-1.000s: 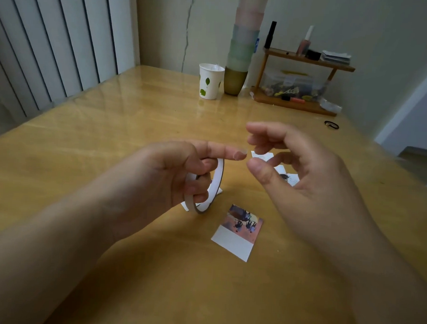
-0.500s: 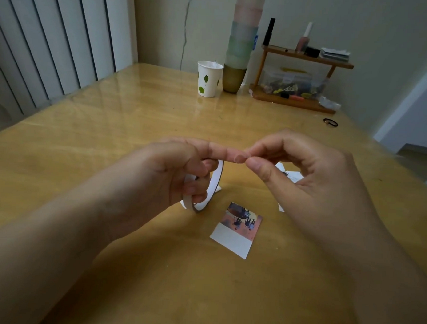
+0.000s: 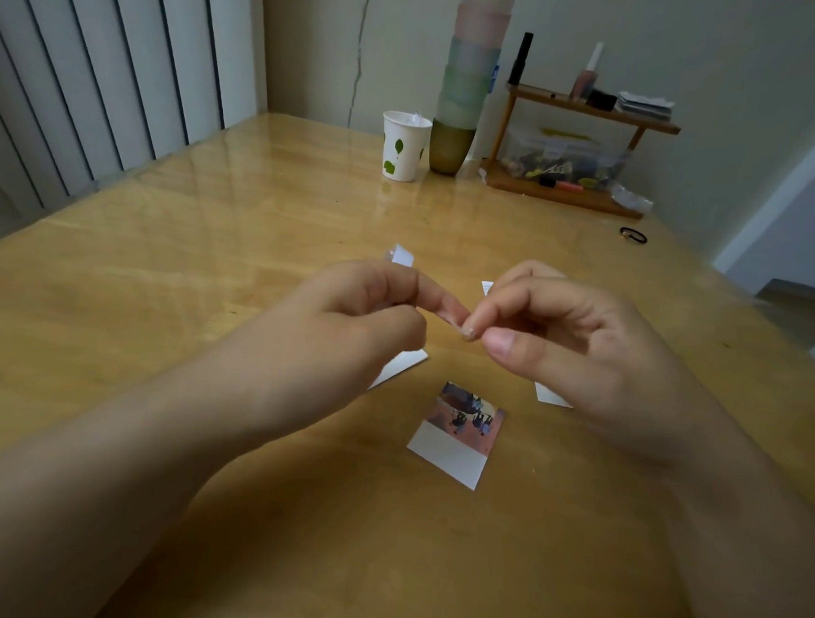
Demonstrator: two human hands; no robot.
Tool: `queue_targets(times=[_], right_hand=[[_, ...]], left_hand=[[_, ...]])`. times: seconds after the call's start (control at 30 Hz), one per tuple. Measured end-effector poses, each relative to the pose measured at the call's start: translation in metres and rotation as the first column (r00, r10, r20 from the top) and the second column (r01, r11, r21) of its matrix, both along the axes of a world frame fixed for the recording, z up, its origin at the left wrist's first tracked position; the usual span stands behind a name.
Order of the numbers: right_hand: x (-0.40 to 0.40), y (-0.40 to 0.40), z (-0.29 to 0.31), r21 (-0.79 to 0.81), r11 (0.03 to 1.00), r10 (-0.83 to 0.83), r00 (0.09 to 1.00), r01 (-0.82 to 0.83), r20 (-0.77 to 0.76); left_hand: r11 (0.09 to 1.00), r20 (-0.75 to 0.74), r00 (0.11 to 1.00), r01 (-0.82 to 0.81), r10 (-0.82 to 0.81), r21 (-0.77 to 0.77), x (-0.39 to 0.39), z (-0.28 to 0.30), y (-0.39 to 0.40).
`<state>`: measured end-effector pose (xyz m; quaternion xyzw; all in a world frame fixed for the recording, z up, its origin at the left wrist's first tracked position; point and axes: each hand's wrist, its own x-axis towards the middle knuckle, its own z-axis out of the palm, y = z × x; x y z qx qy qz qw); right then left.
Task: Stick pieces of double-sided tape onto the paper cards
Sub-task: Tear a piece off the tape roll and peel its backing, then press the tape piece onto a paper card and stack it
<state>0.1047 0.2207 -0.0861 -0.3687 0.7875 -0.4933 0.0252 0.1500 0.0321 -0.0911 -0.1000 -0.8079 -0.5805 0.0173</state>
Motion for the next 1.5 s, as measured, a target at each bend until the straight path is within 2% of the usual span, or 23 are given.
queue_targets(times=[0.1,0.2,0.27,0.37,0.43,0.57,0.73,1.17,1.33,1.4,1.5], right_hand=[[0.000,0.000,0.001,-0.031,0.998,0.050,0.994,-0.047,0.095],[0.002,-0.003,0.000,-0.089,0.989,0.135,0.974,-0.121,0.183],[0.002,-0.003,0.000,-0.070,0.995,0.088,0.935,-0.068,0.344],[-0.002,0.001,0.001,0.106,0.994,-0.049,0.766,-0.025,0.641],[-0.003,0.004,0.002,0.241,0.970,-0.147,0.707,-0.035,0.692],[0.000,0.002,0.003,0.337,0.939,-0.193,0.711,-0.066,0.676],[0.003,-0.003,0.001,0.426,0.900,-0.234,0.724,-0.091,0.649],[0.002,-0.006,-0.001,0.544,0.838,-0.320,0.771,-0.040,0.551],[0.003,-0.007,-0.002,0.565,0.825,-0.325,0.795,-0.026,0.511],[0.003,-0.007,-0.002,0.586,0.811,-0.333,0.819,-0.004,0.467],[0.001,-0.008,-0.005,0.639,0.767,-0.348,0.877,0.062,0.333]], left_hand=[[0.999,0.015,1.000,-0.025,0.025,-0.048,0.000,-0.003,0.000],[0.955,-0.027,0.989,-0.147,0.145,-0.256,-0.007,-0.009,-0.005],[0.934,-0.045,0.988,-0.155,0.148,-0.321,-0.007,-0.007,-0.007],[0.869,-0.114,0.991,-0.118,0.072,-0.480,-0.005,-0.006,-0.005],[0.812,-0.148,0.989,-0.110,0.030,-0.574,-0.005,-0.010,-0.005],[0.733,-0.130,0.991,-0.063,-0.035,-0.677,-0.001,-0.015,0.001],[0.683,-0.095,0.990,0.003,-0.105,-0.731,-0.001,-0.018,0.009],[0.719,-0.096,0.970,0.097,-0.222,-0.688,-0.004,-0.023,0.007],[0.690,-0.104,0.964,0.098,-0.246,-0.717,-0.005,-0.027,0.007],[0.712,-0.135,0.962,0.079,-0.239,-0.698,-0.005,-0.028,0.006],[0.691,-0.074,0.966,0.122,-0.247,-0.712,-0.005,-0.028,0.005]])
